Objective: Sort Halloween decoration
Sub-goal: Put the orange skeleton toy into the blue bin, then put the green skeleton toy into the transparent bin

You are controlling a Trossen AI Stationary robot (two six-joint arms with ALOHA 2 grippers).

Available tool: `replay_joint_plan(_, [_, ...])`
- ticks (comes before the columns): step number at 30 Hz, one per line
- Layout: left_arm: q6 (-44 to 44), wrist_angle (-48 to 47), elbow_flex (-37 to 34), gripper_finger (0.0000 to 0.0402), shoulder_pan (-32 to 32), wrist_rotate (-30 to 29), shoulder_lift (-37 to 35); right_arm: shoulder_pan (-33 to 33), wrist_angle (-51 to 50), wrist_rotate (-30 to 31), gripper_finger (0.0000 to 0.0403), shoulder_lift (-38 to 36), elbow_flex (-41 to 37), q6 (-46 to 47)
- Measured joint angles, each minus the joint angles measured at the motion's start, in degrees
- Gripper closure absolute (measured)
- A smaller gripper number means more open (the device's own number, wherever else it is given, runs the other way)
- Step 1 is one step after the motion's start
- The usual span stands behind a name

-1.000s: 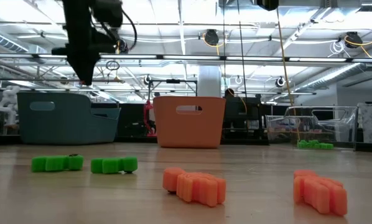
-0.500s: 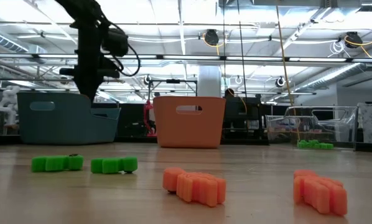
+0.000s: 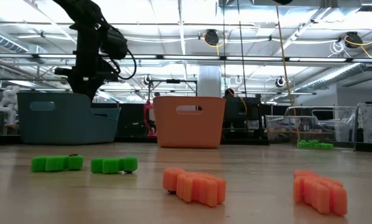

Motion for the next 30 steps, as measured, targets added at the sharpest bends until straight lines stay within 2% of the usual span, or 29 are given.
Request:
replay_joint_plan(4, [-2.7,-1.8,0.0,0.0236,-2.3,2.1,-3.8,0.7,-3.3,0.0,0.0280,0.0,0.0,-1.6])
replay_joint_plan(7, [-6.8,-2.2,0.0,0.0224,-5.5,5.3,-8.9,1.1,-6.7,0.0,0.0280,0.2,0.0,-1.2])
replay_joint_plan(12, [-19.2,-0.3,0.0,0.0221,-17.9,7.6,-19.9,1.2,-9.6,0.0,0.0280,1.6,0.0,-1.2])
replay_joint_plan(19, [-25.6,11.3,0.1,0.0221,-42.7,1.8,-28.7,3.3,-3.2,0.1,0.0279,7.0,0.0,-3.2])
replay_joint_plan(25, [-27.3,22.6,0.1,0.0221,-61.0,-6.7,-28.2,4.1,5.2,-5.7,0.0269,16.3,0.6,-3.3])
replay_joint_plan(30, [-28.8,28.2,0.1,0.0221,-71.1,-15.1,-25.3,4.5,5.4,-7.4,0.0256,25.2,6.4,-5.2])
